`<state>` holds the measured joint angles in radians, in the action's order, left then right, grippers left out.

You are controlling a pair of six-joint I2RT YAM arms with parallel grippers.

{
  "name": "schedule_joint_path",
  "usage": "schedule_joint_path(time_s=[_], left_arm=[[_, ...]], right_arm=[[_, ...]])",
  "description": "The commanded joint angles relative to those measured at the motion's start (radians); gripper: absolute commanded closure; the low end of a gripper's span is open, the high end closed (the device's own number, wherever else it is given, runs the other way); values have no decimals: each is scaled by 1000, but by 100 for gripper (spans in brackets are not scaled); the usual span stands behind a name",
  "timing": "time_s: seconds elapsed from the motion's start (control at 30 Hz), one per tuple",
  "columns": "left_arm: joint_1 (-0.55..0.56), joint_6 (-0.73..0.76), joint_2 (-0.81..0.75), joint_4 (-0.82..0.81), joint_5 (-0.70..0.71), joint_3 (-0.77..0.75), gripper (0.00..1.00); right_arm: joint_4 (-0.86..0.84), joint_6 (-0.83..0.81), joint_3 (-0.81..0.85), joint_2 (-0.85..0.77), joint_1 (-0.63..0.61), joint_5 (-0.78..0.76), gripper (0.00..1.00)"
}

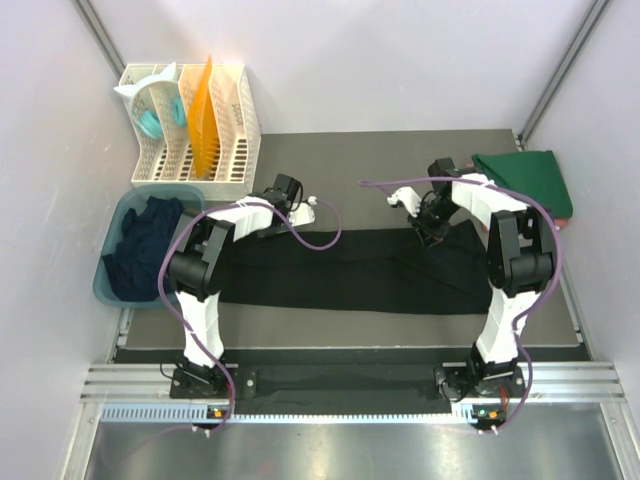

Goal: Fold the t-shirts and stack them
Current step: Fold the other side of the tshirt into a rectangle

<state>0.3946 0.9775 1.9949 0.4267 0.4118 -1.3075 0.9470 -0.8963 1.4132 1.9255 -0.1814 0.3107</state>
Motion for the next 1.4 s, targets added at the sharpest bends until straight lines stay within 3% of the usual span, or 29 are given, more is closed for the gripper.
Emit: schedule_joint_path(time_s=[0.0, 0.2, 0.23, 0.27, 0.37, 1.13, 1.37], left_arm=[[7, -11, 10, -19, -27, -26, 52], [7, -13, 15, -22, -30, -26, 52], [7, -14, 15, -20, -31, -27, 52], [7, -17, 18, -19, -33, -29, 52], [7, -20, 19, -19, -34, -29, 52], [7, -22, 21, -11, -36, -41, 52], [9, -20, 21, -11, -36, -44, 52]], right_arm=[[1, -1, 23, -10, -12, 13, 100], [35, -18, 38, -52, -18, 10, 100], [38, -18, 39, -56, -18, 8, 96], [38, -19, 41, -51, -18, -1, 78], [23, -20, 27, -46, -20, -8, 67], [-51, 10, 26, 4, -18, -33, 65], [-45, 4, 1, 27, -18, -16, 77]])
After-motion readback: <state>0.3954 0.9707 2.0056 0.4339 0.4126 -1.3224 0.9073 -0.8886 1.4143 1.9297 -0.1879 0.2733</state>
